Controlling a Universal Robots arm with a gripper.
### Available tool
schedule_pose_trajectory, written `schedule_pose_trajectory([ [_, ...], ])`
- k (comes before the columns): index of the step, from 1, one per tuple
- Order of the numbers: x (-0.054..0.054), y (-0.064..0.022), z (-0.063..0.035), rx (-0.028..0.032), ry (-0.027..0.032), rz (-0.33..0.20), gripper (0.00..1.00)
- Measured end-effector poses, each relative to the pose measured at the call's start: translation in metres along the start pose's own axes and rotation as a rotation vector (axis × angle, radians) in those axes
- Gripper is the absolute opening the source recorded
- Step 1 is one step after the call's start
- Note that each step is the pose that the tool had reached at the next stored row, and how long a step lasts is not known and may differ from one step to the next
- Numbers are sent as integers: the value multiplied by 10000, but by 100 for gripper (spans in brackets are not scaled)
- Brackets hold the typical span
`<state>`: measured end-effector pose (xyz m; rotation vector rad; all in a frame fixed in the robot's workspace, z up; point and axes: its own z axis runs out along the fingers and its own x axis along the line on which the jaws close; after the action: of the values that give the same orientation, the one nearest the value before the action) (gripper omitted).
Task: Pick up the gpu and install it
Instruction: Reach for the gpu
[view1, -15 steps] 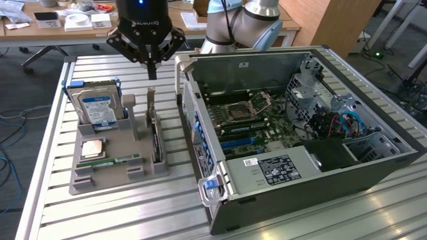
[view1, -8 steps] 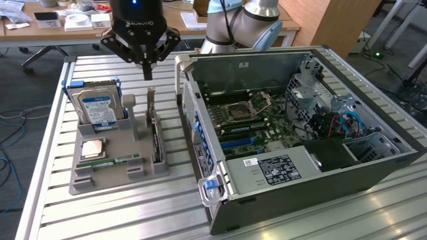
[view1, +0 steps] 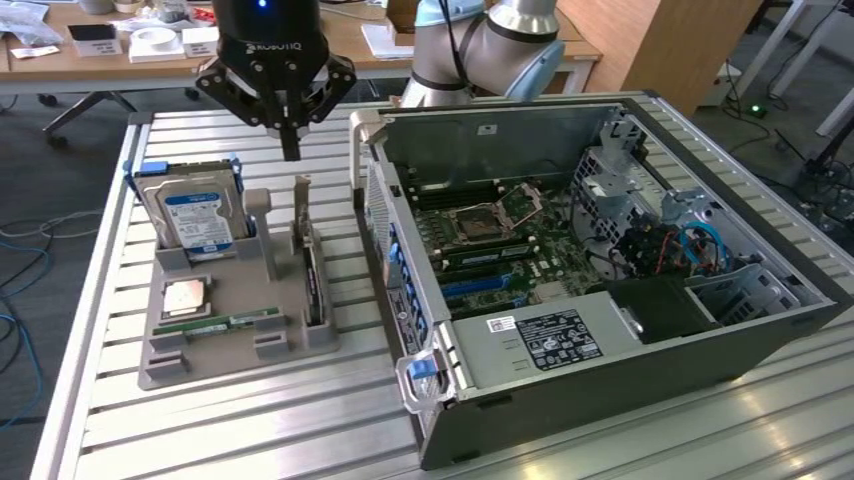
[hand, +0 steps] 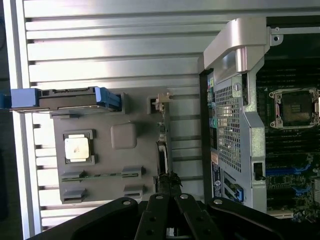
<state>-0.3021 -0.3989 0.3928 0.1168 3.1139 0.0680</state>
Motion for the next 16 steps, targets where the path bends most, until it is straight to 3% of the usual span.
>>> schedule_pose_trajectory([
  [16, -8, -102, -4, 6, 0, 0, 11],
])
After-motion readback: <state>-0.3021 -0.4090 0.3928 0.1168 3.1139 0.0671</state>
